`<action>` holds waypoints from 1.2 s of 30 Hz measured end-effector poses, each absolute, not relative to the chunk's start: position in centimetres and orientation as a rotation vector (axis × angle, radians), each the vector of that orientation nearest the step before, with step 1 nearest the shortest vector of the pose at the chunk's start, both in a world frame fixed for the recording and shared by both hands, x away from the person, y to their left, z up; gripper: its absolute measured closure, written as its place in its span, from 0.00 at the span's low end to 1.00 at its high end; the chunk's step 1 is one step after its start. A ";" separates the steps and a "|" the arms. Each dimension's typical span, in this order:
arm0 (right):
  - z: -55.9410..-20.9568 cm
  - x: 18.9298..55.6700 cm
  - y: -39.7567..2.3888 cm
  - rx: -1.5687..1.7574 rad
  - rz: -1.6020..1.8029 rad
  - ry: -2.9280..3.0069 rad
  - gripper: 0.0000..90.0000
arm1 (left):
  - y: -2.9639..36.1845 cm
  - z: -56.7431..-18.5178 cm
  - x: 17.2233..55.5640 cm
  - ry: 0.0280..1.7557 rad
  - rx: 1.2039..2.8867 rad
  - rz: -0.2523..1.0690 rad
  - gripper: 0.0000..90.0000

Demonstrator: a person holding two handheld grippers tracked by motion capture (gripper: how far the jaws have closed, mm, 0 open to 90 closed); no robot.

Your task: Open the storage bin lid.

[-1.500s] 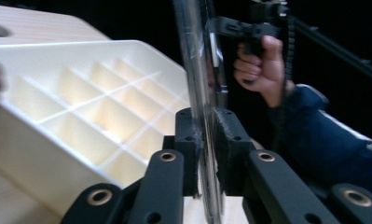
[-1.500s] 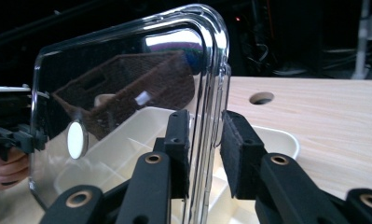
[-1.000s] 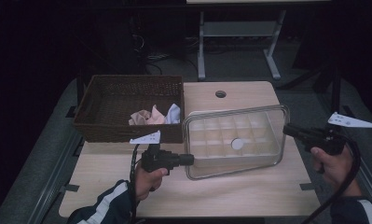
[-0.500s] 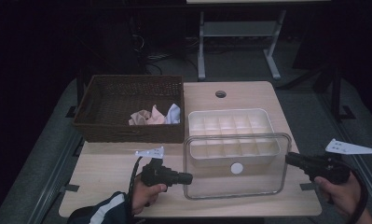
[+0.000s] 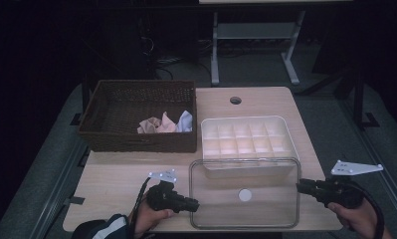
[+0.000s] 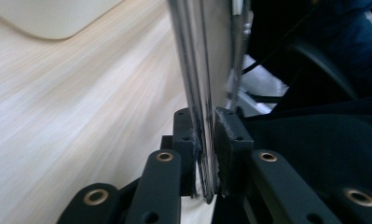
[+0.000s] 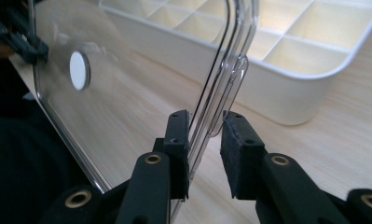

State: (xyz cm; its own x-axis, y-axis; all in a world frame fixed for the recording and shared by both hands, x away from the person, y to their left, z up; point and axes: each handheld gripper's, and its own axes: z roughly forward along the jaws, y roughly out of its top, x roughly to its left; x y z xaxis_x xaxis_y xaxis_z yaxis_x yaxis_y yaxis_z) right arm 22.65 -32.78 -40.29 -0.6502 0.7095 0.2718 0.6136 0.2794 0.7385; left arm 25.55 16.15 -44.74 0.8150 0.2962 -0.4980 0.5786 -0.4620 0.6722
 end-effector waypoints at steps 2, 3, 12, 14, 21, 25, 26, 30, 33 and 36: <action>-40.6 22.6 -32.1 1.244 1.259 2.480 0.78 | 16.4 -44.8 25.2 0.647 2.101 -0.364 0.84; -40.7 22.6 -31.8 1.236 1.238 2.504 0.78 | 16.6 -44.8 25.1 0.635 2.117 -0.350 0.82; -42.3 22.4 -30.5 1.259 1.151 2.590 0.74 | 16.8 -45.5 24.2 0.643 2.192 -0.309 0.74; -42.6 22.5 -30.1 1.286 1.131 2.591 0.72 | 16.7 -45.7 24.2 0.659 2.199 -0.327 0.74; -44.5 23.9 -29.3 1.394 1.056 2.612 0.62 | 16.8 -46.5 25.5 0.770 2.184 -0.282 0.61; -45.1 24.2 -29.4 1.405 1.048 2.589 0.59 | 16.6 -46.6 25.6 0.770 2.174 -0.232 0.57; -45.1 24.2 -29.4 1.405 1.048 2.589 0.59 | 16.5 -46.5 25.7 0.773 2.178 -0.222 0.57; -46.0 25.0 -30.1 1.506 1.104 2.533 0.56 | 15.8 -46.8 26.4 0.781 2.151 -0.190 0.56; -46.1 25.3 -30.7 1.559 1.097 2.487 0.56 | 15.1 -46.9 27.4 0.786 2.141 -0.172 0.56; -46.2 25.7 -31.0 1.587 1.095 2.457 0.59 | 14.6 -47.0 28.0 0.786 2.132 -0.164 0.56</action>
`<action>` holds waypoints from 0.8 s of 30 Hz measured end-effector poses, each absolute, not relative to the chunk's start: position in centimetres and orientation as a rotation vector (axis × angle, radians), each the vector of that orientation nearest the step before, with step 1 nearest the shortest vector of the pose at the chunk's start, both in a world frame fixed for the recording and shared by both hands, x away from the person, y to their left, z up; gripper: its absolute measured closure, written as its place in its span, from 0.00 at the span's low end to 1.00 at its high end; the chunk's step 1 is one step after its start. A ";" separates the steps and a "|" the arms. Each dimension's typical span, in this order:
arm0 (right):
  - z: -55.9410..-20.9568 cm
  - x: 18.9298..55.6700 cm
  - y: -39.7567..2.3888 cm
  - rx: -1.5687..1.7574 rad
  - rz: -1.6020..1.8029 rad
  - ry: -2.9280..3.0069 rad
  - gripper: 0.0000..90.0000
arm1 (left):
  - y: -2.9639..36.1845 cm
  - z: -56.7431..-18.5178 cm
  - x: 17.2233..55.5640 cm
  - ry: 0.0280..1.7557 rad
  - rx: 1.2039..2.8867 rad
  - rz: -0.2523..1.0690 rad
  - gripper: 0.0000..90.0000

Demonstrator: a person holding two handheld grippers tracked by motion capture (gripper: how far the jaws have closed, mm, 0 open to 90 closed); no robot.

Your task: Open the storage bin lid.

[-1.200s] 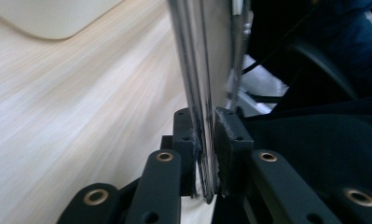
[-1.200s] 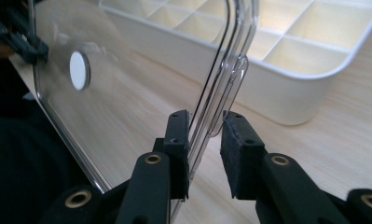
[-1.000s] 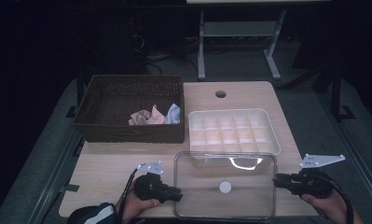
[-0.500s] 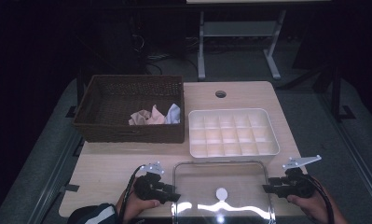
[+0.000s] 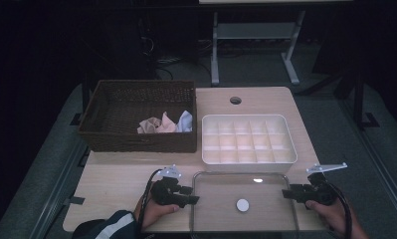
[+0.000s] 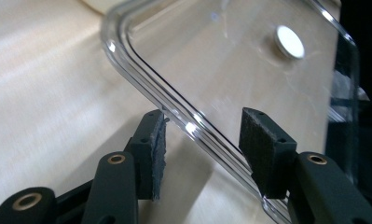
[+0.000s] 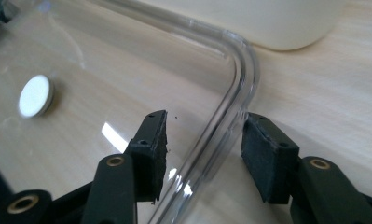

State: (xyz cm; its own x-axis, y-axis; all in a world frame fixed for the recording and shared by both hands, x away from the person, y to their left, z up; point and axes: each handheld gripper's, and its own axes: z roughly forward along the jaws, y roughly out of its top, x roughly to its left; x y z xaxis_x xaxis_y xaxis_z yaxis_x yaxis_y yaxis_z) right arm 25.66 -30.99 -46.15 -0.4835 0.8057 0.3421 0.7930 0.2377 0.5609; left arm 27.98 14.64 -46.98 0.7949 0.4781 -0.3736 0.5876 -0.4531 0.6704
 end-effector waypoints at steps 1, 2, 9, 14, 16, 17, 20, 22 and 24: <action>-46.1 26.0 -31.0 1.549 1.013 2.404 0.65 | 14.3 -47.1 28.2 0.778 2.125 -0.175 0.57; -46.1 26.0 -31.0 1.549 1.013 2.404 0.65 | 14.1 -47.1 28.4 0.776 2.126 -0.172 0.57; -45.8 26.0 -30.3 1.469 0.914 2.372 0.65 | 13.8 -47.3 28.9 0.765 2.109 -0.187 0.57; -45.8 26.0 -30.4 1.440 0.926 2.383 0.76 | 14.1 -47.1 28.2 0.712 2.146 -0.155 0.54; -45.7 26.0 -30.4 1.444 0.912 2.378 0.77 | 13.9 -47.3 28.4 0.708 2.128 -0.155 0.54; -45.7 26.0 -30.4 1.445 0.891 2.368 0.78 | 13.6 -47.4 28.6 0.708 2.118 -0.154 0.54; -45.6 26.2 -30.7 1.427 0.855 2.340 0.84 | 12.7 -47.5 28.7 0.699 2.112 -0.146 0.54; -45.6 26.5 -31.1 1.444 0.842 2.322 0.85 | 12.1 -47.6 28.9 0.702 2.103 -0.146 0.54; -45.6 26.7 -31.2 1.452 0.843 2.322 0.86 | 11.9 -47.6 28.9 0.705 2.094 -0.148 0.54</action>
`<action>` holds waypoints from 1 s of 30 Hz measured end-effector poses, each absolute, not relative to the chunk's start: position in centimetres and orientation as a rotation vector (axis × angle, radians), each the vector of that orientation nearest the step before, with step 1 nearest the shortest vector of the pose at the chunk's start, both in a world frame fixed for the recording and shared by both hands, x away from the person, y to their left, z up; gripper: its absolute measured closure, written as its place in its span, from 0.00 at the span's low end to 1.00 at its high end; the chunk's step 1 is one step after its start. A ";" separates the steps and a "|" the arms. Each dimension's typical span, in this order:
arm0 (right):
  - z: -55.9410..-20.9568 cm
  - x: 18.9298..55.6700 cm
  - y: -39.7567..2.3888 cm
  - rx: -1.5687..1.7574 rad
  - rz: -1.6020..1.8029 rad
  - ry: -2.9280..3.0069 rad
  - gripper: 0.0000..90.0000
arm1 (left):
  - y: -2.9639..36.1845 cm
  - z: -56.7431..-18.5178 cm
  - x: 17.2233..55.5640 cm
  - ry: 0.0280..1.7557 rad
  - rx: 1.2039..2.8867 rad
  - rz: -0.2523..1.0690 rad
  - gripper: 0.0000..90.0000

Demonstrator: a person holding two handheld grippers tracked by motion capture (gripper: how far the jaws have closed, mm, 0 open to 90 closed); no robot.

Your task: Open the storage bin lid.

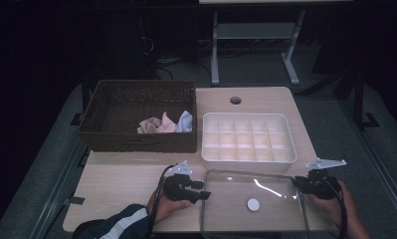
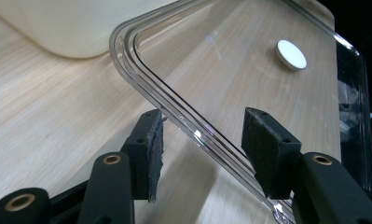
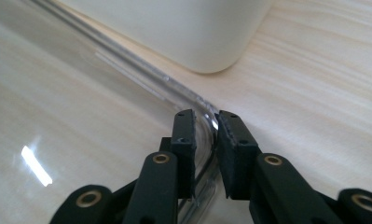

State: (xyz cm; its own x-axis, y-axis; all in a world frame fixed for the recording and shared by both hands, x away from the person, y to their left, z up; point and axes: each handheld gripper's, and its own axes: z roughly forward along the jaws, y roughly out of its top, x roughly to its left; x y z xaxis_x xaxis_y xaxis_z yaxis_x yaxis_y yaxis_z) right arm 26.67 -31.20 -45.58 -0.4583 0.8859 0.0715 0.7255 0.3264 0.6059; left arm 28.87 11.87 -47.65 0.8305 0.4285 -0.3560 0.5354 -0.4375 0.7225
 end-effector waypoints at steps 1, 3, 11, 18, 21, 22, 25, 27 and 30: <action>-45.6 27.2 -31.5 1.461 0.845 2.317 0.90 | 11.7 -47.6 28.9 0.702 2.099 -0.146 0.54; -45.6 27.8 -31.6 1.441 0.837 2.321 0.91 | 11.3 -47.7 29.1 0.704 2.087 -0.144 0.54; -45.5 28.1 -31.3 1.396 0.794 2.322 0.91 | 11.9 -47.0 28.5 0.594 2.179 -0.066 0.45; -45.7 28.5 -31.3 1.366 0.789 2.301 0.91 | 11.3 -47.2 27.8 0.504 2.243 0.019 0.51; -45.7 29.0 -31.5 1.351 0.773 2.287 0.91 | 10.3 -47.4 27.6 0.450 2.256 0.105 0.51; -45.7 29.0 -31.5 1.351 0.773 2.287 0.91 | 10.3 -47.4 27.6 0.450 2.256 0.105 0.53; -45.7 29.5 -32.0 1.371 0.740 2.260 0.91 | 9.1 -47.5 27.7 0.424 2.268 0.165 0.53; -45.7 29.7 -32.3 1.375 0.730 2.257 0.90 | 8.6 -47.6 27.9 0.434 2.249 0.149 0.53; -45.7 29.9 -32.6 1.388 0.731 2.241 0.90 | 8.2 -47.7 28.1 0.423 2.251 0.158 0.52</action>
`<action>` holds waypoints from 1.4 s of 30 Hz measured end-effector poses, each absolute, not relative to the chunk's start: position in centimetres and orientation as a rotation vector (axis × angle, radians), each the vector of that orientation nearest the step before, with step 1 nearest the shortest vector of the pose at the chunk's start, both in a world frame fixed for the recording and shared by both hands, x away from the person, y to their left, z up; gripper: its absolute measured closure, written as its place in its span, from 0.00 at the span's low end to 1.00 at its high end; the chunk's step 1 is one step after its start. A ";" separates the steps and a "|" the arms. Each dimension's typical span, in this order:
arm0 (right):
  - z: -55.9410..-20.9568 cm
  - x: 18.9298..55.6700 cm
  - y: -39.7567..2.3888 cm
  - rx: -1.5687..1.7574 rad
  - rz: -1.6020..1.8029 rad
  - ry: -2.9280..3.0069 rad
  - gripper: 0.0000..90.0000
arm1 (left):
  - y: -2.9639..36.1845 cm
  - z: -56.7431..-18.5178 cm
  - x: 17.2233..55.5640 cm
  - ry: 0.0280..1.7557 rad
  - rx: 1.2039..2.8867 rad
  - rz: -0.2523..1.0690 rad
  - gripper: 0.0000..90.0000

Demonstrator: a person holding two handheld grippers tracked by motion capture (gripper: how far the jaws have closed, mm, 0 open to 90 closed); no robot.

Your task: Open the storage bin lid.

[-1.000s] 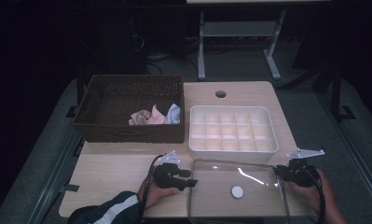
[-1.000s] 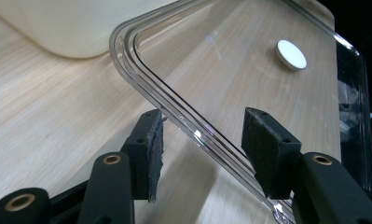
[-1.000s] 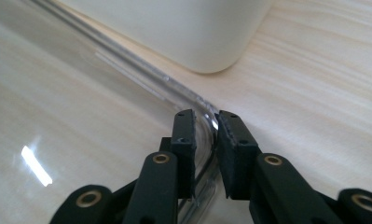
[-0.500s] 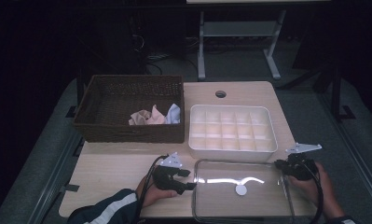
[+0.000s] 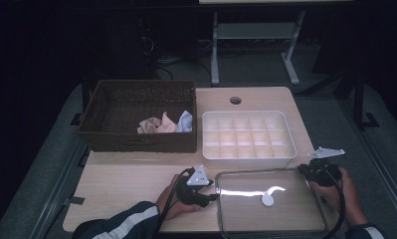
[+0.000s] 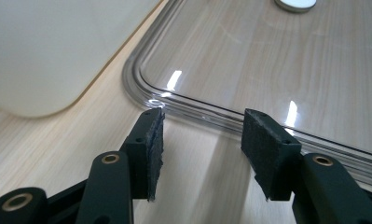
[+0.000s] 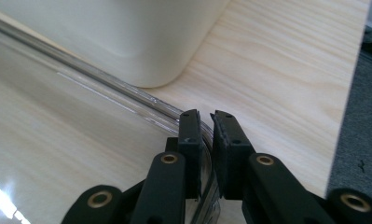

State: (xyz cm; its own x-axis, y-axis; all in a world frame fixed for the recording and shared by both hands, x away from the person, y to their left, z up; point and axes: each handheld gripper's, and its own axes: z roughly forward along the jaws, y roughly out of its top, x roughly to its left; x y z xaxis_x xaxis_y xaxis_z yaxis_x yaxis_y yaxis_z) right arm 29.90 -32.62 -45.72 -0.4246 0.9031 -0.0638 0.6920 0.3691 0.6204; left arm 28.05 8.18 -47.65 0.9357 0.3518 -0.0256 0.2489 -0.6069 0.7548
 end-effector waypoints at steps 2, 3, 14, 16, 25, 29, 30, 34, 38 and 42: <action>-45.7 30.3 -33.1 1.390 0.707 2.231 0.90 | 7.5 -47.7 28.2 0.417 2.255 0.164 0.51; -45.7 30.3 -33.2 1.397 0.706 2.227 0.90 | 7.3 -47.7 28.4 0.430 2.252 0.156 0.51; -44.8 29.9 -32.8 1.383 0.760 2.239 0.81 | 9.4 -46.7 29.1 0.428 2.267 0.139 0.38; -44.3 29.5 -32.0 1.349 0.799 2.264 0.80 | 10.9 -46.2 29.2 0.421 2.269 0.144 0.37; -43.7 27.3 -24.1 1.004 0.930 2.577 0.89 | 20.2 -46.0 31.4 0.551 2.248 0.226 0.36; -44.4 27.2 -22.1 0.976 0.938 2.607 0.95 | 22.0 -46.5 32.2 0.592 2.270 0.224 0.36; -44.4 27.2 -22.1 0.976 0.938 2.607 0.95 | 22.0 -46.5 32.2 0.592 2.270 0.224 0.35; -44.9 27.3 -20.5 0.951 0.970 2.632 0.95 | 22.7 -47.0 32.3 0.619 2.276 0.223 0.34; -45.4 27.7 -19.1 0.912 0.957 2.649 0.94 | 22.9 -47.2 32.1 0.607 2.272 0.246 0.32; -45.4 28.2 -18.1 0.899 0.946 2.628 0.94 | 23.0 -47.5 32.2 0.602 2.241 0.261 0.30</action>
